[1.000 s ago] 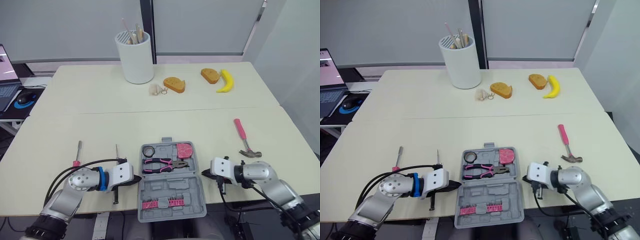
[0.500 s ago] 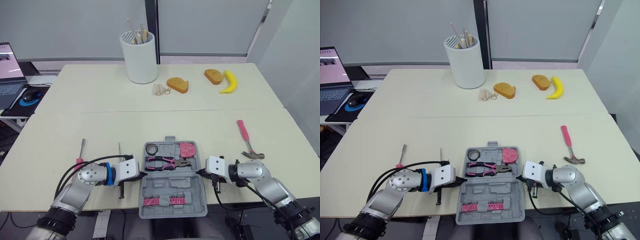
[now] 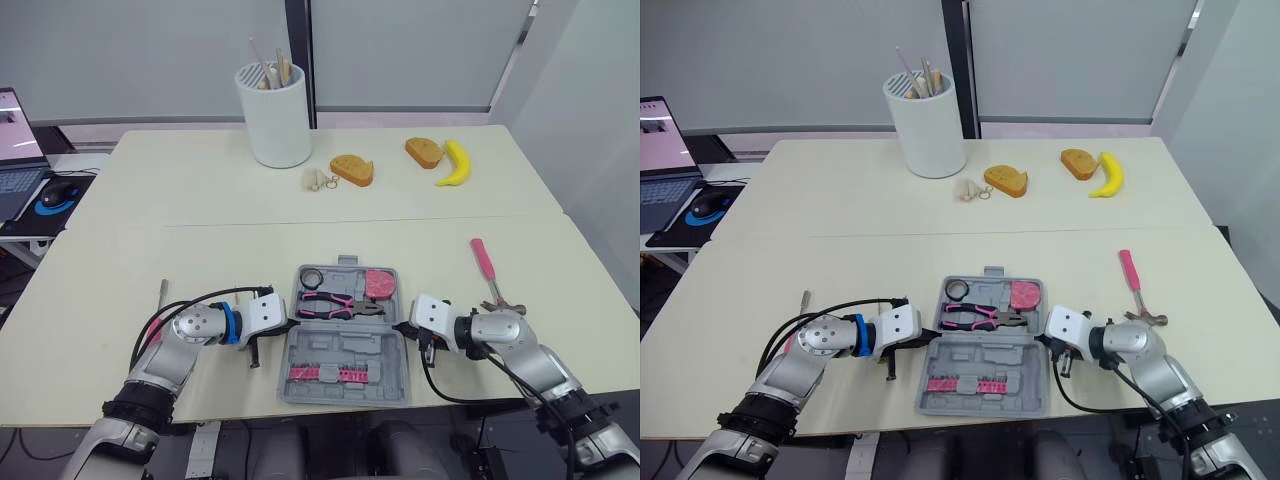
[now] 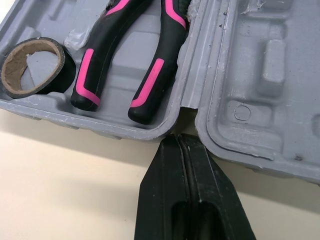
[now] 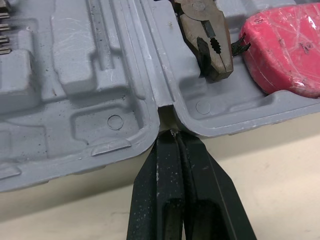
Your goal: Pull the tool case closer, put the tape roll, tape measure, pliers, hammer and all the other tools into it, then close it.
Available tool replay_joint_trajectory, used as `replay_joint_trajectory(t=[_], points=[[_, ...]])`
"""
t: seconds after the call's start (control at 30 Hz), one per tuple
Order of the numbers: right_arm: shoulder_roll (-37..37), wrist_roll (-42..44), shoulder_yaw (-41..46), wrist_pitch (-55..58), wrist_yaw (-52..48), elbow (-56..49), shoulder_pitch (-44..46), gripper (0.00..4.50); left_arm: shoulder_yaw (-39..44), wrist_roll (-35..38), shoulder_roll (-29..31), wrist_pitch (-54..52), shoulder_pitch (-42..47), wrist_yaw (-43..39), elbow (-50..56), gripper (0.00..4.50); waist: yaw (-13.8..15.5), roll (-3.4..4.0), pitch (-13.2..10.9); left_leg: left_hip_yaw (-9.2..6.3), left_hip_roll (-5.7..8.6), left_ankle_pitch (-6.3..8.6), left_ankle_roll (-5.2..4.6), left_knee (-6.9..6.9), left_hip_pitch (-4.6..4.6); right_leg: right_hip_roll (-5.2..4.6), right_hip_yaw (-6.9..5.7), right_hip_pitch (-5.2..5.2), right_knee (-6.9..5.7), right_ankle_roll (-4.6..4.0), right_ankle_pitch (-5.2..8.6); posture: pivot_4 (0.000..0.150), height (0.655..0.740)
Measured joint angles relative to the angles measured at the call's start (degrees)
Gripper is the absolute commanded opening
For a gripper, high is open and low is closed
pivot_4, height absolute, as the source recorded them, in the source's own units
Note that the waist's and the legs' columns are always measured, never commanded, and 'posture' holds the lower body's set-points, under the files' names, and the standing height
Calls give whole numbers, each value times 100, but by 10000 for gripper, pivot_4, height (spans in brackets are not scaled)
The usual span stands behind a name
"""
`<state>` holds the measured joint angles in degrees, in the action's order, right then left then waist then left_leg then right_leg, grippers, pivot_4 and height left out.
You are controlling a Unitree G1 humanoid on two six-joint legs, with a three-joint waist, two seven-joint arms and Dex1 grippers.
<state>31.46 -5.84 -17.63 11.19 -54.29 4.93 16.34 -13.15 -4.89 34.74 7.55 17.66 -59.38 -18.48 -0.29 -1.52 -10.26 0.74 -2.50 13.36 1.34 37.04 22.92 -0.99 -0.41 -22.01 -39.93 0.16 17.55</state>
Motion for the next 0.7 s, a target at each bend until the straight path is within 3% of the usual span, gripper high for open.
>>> replay_joint_trajectory(t=[0.7], points=[[-207,-106,-44,-85,78,450,352,0,4,-128,-14,294,153,272,-357,62,-8,3,3,0,-4,0,0,0,-4,0,1,0,-4,-1,-1,1500,7303]])
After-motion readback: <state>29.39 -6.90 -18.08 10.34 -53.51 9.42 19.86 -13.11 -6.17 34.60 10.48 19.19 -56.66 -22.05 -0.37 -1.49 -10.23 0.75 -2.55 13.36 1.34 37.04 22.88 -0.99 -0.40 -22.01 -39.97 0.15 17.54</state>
